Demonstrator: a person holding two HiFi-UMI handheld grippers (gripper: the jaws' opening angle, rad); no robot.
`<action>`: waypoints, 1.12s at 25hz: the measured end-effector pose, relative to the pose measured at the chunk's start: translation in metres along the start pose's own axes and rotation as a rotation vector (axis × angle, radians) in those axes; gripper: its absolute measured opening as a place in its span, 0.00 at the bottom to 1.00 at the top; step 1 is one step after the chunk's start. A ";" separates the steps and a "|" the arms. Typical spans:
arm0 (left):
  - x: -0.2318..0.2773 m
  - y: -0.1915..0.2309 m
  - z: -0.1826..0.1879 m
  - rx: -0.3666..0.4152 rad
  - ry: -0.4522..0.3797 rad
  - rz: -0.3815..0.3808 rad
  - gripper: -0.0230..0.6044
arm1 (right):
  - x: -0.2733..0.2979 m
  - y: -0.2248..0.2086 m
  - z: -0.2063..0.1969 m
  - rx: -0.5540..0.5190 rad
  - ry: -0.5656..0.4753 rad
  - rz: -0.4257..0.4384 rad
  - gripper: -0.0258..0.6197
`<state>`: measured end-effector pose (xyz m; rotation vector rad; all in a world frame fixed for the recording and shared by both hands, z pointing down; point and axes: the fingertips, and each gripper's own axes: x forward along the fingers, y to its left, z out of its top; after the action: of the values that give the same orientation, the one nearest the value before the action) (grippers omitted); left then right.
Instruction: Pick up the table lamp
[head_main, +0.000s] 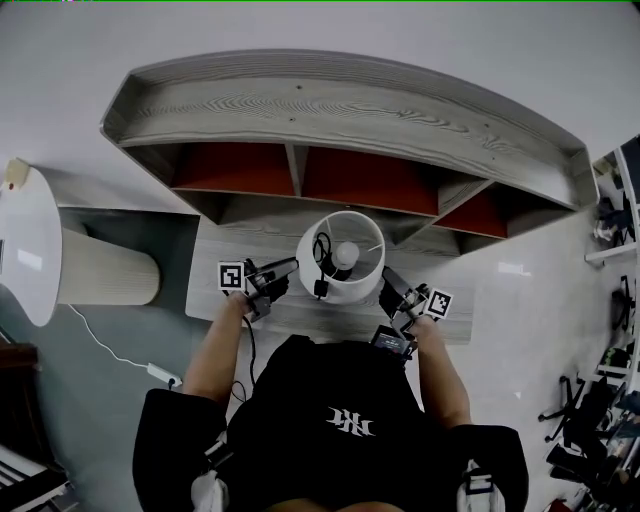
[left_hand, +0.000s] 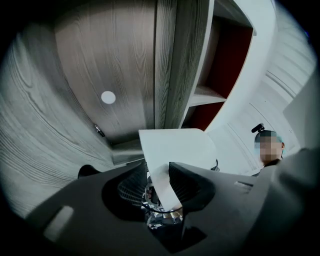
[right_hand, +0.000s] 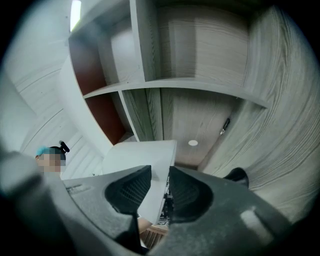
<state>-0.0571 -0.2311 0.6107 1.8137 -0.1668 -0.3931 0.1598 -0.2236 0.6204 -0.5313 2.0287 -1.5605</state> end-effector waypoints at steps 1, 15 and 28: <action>0.000 0.000 0.000 0.004 0.007 0.005 0.24 | 0.000 0.000 0.000 -0.003 0.003 -0.003 0.22; 0.006 -0.021 0.000 0.034 0.050 0.038 0.23 | 0.003 0.027 0.006 -0.035 0.002 0.029 0.21; 0.015 -0.068 0.003 0.080 0.041 0.019 0.23 | 0.004 0.083 0.010 -0.095 -0.004 0.071 0.21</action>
<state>-0.0500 -0.2197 0.5426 1.8960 -0.1727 -0.3396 0.1634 -0.2118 0.5380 -0.4920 2.1036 -1.4268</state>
